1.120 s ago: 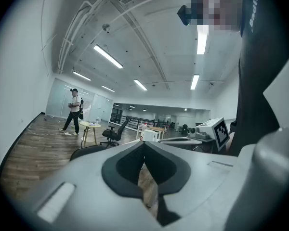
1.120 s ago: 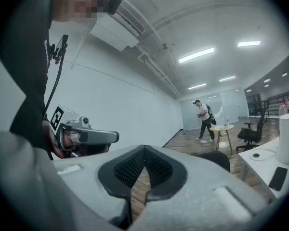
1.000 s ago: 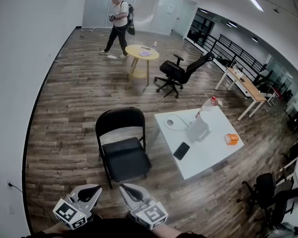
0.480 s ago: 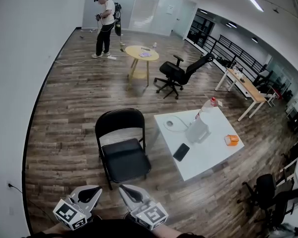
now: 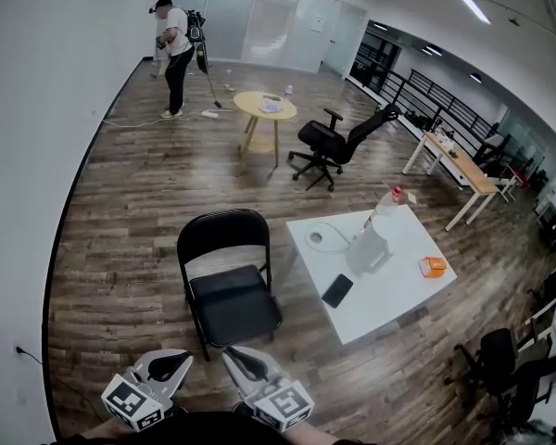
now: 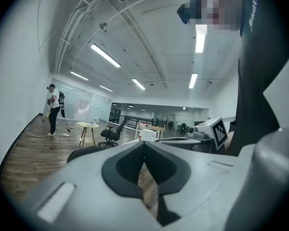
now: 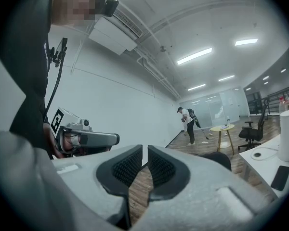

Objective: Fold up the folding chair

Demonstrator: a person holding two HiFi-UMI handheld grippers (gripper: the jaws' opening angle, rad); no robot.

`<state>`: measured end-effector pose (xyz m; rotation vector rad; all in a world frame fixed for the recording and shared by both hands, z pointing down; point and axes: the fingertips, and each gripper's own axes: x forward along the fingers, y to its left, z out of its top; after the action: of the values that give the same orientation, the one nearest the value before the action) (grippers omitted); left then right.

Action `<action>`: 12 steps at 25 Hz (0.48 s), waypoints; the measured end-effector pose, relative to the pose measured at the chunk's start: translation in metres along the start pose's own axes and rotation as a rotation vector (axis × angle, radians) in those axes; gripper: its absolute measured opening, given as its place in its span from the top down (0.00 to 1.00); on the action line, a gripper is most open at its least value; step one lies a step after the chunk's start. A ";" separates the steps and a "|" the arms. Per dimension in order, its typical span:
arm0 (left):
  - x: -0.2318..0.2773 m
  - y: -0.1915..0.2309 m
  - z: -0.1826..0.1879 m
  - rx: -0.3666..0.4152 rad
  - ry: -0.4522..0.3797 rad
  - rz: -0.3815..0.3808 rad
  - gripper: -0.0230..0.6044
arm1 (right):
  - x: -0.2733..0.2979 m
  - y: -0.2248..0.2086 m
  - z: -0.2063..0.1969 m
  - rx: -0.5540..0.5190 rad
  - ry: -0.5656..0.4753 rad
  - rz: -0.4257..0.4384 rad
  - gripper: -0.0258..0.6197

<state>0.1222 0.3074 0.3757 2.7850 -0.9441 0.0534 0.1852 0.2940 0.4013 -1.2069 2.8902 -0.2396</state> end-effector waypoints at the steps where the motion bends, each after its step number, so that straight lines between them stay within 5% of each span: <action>1: 0.002 0.000 0.001 0.001 0.001 0.001 0.97 | 0.000 -0.001 0.002 0.001 -0.004 0.002 0.91; 12: 0.026 -0.005 -0.003 0.004 0.018 0.002 0.97 | -0.005 -0.025 0.000 0.031 -0.004 0.010 0.91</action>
<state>0.1457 0.2961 0.3806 2.7824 -0.9444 0.0800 0.2068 0.2800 0.4041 -1.1864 2.8779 -0.2801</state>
